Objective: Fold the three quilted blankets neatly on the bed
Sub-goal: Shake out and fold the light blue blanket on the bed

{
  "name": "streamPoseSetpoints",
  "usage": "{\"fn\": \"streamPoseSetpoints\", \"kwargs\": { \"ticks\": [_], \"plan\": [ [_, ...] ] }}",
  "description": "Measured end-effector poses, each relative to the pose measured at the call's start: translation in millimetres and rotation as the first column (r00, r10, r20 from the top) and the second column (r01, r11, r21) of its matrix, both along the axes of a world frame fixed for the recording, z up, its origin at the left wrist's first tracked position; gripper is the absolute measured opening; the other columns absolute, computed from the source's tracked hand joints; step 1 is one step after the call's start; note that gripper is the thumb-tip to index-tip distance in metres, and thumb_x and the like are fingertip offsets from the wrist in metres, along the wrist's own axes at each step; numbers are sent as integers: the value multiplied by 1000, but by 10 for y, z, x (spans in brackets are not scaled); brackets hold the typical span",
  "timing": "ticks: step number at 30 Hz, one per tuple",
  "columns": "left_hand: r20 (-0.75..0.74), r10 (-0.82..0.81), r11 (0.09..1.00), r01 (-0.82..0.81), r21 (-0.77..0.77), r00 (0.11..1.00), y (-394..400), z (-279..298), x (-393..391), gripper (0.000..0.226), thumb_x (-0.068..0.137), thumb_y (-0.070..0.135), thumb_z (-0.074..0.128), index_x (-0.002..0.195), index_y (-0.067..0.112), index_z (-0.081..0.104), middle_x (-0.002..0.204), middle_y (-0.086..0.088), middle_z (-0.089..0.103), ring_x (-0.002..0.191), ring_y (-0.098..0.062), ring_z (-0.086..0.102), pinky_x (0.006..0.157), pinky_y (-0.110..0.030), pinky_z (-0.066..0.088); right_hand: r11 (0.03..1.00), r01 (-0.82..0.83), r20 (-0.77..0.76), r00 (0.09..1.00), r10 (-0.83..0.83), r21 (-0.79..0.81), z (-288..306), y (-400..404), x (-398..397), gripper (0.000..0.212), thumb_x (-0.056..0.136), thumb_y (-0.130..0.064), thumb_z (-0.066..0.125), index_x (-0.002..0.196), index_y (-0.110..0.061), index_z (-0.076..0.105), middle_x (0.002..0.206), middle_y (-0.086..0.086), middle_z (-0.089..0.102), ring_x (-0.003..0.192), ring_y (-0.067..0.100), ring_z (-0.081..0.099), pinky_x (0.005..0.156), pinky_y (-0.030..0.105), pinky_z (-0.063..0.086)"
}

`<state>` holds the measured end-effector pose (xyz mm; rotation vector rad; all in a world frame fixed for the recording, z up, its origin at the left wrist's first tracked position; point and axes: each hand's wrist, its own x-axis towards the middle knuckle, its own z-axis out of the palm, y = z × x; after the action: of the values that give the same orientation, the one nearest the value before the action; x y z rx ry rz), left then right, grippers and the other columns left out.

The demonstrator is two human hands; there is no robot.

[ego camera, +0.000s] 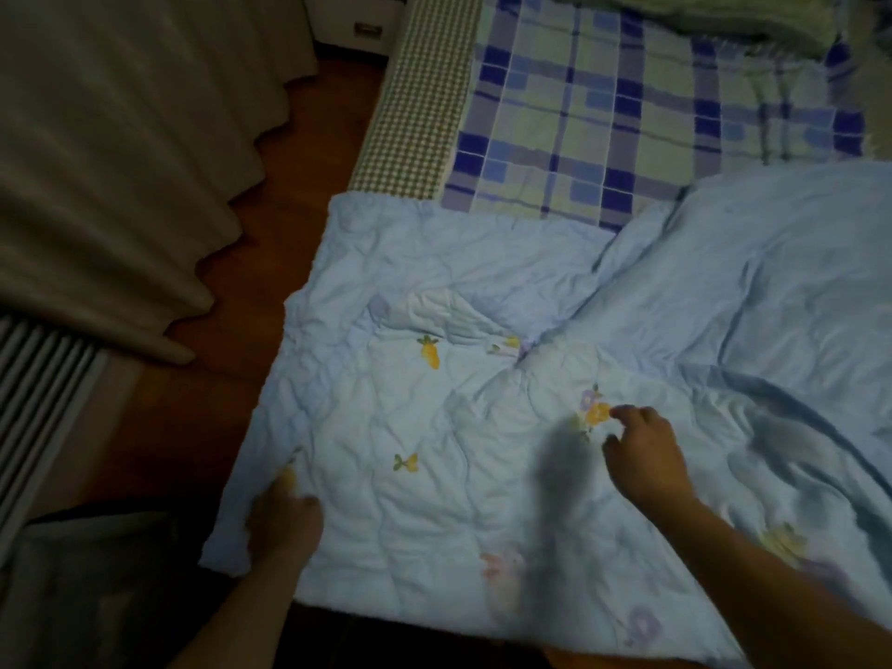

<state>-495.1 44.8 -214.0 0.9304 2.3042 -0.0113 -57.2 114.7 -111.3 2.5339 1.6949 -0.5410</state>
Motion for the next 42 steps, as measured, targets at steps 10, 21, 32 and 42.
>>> {"fn": "streamPoseSetpoints", "kwargs": {
  "ticks": [10,21,32,42],
  "plan": [
    [92,-50,994,40,104,994,452,-423,-483,48,94,52,49,123,15,57,112,-10,63,101,-30,62,85,-46,54,951,-234,-396,907,140,-200,-564,2353,-1614,72,76,-59,73,122,-5,61,118,17,64,109,31,61,90,34,47],
    [267,178,911,-262,318,947,1464,-212,-911,34,99,33,56,120,7,58,127,-18,61,115,-37,57,97,-43,47,793,-341,-220,837,501,506,119,4259,-3097,26,99,-32,46,114,-26,66,108,-3,64,103,13,57,86,26,39],
    [81,152,962,-167,217,985,1452,-1084,-952,33,102,32,40,91,8,60,99,-19,59,93,-37,56,83,-44,46,845,-521,111,839,533,-117,-1578,4527,-3051,43,100,-29,44,128,1,54,131,26,54,120,42,53,99,44,45],
    [31,123,963,-127,238,992,1627,-964,-954,17,99,27,49,84,19,50,93,-2,45,83,-27,50,73,-39,46,736,-554,73,815,575,390,-1364,5144,-3307,25,99,-28,49,115,-16,64,121,13,59,111,31,57,97,37,41]
  ]
}}
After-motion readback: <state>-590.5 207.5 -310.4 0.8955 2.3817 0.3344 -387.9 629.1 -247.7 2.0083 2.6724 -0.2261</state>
